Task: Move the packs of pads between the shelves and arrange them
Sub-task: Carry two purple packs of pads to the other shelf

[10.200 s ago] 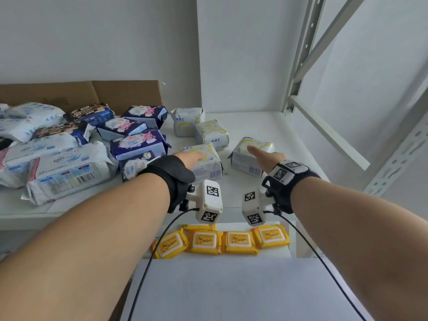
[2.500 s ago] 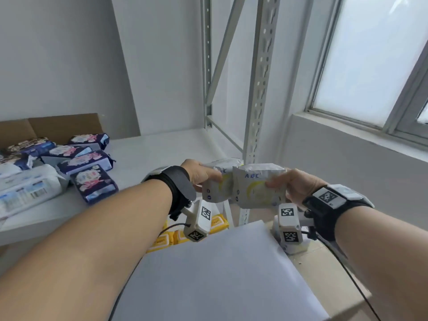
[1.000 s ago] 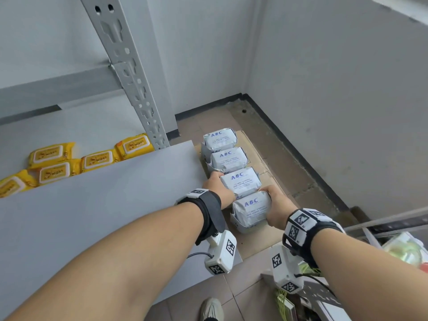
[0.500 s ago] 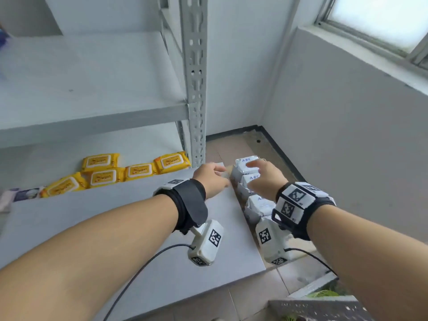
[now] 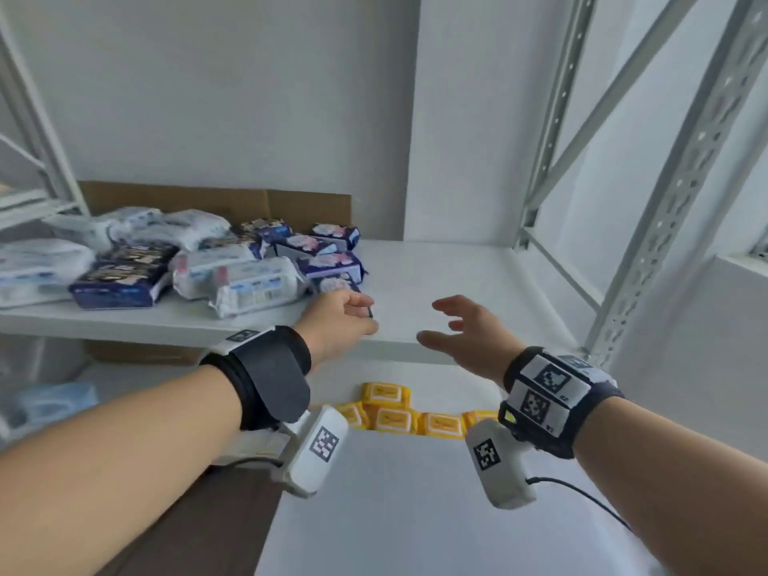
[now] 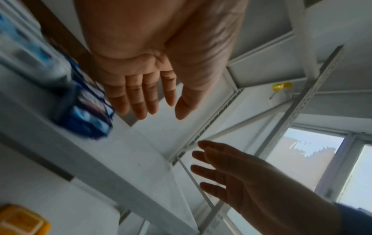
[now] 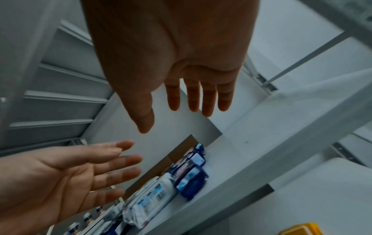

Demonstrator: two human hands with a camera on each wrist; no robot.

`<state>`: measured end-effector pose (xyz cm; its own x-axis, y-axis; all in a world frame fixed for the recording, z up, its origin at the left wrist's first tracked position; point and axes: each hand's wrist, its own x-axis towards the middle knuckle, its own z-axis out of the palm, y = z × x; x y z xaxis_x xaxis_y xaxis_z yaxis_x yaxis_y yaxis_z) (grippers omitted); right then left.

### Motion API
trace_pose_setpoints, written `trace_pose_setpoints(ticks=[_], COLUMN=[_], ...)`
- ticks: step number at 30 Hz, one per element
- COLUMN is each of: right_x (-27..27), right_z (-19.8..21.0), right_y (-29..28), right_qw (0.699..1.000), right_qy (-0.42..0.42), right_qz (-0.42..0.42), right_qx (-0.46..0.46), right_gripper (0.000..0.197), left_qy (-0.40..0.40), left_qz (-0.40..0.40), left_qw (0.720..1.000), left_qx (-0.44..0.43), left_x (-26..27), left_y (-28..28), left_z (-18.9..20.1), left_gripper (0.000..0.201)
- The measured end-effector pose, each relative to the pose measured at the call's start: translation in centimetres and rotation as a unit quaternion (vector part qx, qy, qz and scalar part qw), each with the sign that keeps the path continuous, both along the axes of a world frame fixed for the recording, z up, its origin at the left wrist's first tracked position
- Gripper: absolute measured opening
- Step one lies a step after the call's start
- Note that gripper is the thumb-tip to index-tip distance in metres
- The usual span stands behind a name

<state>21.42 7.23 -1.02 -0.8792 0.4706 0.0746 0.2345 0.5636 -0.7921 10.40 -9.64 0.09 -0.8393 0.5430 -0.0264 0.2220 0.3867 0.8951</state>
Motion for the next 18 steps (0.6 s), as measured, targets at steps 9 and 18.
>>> trace_pose_setpoints(ticks=[9,18], right_x=[-8.2,-14.4], right_z=[0.3,-1.4], right_y=[-7.6,-3.1], right_qw=[0.995,0.987], right_qy=[-0.088,-0.153], right_qz=[0.005,-0.027], right_qx=[0.055,0.043], right_gripper=[0.058,0.061], left_qy=[-0.096,-0.133], left_qz=[0.133,0.174], left_qw=[0.986,0.975], left_qx=[-0.013,-0.045], left_x=[-8.6,-13.1], left_y=[-13.5,-9.8], left_z=[2.4,0.7], left_gripper=[0.032,0.042])
